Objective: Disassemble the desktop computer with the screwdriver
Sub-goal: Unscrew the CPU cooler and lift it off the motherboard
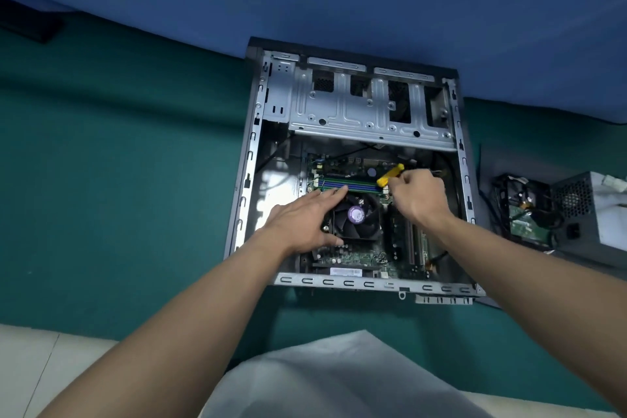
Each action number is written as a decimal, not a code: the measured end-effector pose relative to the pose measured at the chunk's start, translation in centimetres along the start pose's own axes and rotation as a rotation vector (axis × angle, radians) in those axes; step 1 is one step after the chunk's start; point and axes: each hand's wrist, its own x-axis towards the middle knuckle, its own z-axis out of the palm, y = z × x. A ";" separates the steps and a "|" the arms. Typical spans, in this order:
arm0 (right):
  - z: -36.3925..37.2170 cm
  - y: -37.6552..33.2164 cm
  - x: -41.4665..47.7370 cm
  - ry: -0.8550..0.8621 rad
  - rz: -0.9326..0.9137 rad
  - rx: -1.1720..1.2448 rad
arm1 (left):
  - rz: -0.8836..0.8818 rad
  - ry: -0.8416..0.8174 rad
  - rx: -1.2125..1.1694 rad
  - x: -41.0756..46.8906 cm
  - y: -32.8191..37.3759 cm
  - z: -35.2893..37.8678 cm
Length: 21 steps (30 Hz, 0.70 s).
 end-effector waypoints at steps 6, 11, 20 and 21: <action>0.7 3.1 2.6 -0.043 0.234 0.101 | -0.011 0.028 0.000 0.1 0.4 -0.2; 2.5 0.2 4.4 0.002 0.271 0.188 | -0.013 0.052 0.008 0.0 0.1 -0.2; 2.4 -1.4 5.2 -0.018 0.339 -0.001 | -0.023 0.014 -0.001 0.0 0.1 -0.2; 2.1 -1.4 4.9 -0.015 0.301 -0.022 | -0.026 0.011 -0.001 0.0 0.1 -0.2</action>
